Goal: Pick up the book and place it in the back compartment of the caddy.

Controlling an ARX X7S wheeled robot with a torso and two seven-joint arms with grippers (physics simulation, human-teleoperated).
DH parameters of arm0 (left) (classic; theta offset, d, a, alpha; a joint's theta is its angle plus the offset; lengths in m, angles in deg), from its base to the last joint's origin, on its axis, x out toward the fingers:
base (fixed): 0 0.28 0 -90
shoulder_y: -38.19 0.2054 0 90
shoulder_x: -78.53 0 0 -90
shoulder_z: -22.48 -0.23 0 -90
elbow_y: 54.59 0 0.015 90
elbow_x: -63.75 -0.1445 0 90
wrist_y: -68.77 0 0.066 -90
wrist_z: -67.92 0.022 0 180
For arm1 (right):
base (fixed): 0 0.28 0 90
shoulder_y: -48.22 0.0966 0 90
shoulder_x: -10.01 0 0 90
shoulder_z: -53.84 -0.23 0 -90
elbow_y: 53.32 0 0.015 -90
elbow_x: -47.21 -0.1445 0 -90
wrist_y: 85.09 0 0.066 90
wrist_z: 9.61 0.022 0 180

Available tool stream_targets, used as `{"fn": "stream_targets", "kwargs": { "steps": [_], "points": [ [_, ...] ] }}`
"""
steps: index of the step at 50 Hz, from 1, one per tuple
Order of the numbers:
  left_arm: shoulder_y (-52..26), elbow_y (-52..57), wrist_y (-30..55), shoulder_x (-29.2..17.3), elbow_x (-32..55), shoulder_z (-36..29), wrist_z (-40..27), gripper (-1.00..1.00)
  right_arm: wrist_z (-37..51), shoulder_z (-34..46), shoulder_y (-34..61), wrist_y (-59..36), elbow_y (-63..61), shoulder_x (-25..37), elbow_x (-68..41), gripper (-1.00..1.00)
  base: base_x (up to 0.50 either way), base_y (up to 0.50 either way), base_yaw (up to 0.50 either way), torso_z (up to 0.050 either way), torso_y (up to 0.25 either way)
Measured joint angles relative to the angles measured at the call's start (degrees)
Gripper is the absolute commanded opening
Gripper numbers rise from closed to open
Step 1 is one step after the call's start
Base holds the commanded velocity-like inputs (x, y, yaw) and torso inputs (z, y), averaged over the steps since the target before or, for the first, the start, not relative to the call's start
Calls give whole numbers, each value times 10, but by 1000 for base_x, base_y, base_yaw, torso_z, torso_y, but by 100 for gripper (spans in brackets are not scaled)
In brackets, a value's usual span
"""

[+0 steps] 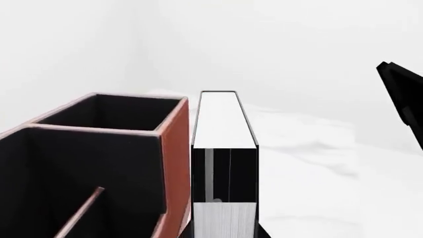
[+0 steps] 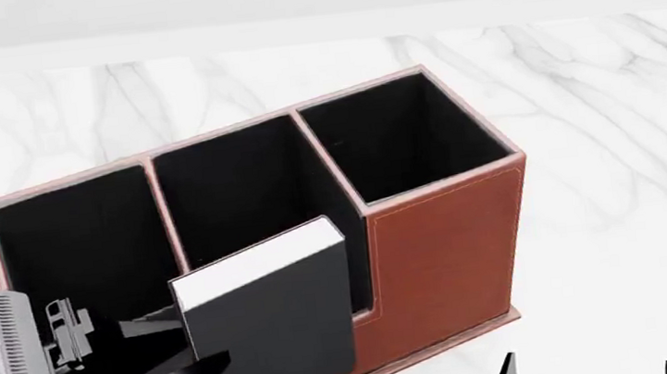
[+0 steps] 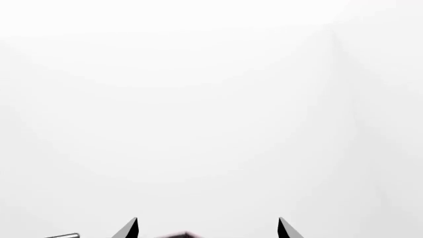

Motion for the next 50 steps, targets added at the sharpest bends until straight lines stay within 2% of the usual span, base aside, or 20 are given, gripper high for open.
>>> {"fn": "stream_targets", "kwargs": {
  "steps": [22,50],
  "points": [
    [-72,-125,6,32,-4,2,79,-100,0,4,5,-1,7,1,-2,100,0,0,0,0,1],
    [-130,-227,0,76,-30,-7,118,-100,2,8,7,0,9,2,-2,100,0,0,0,0,1]
  ]
}}
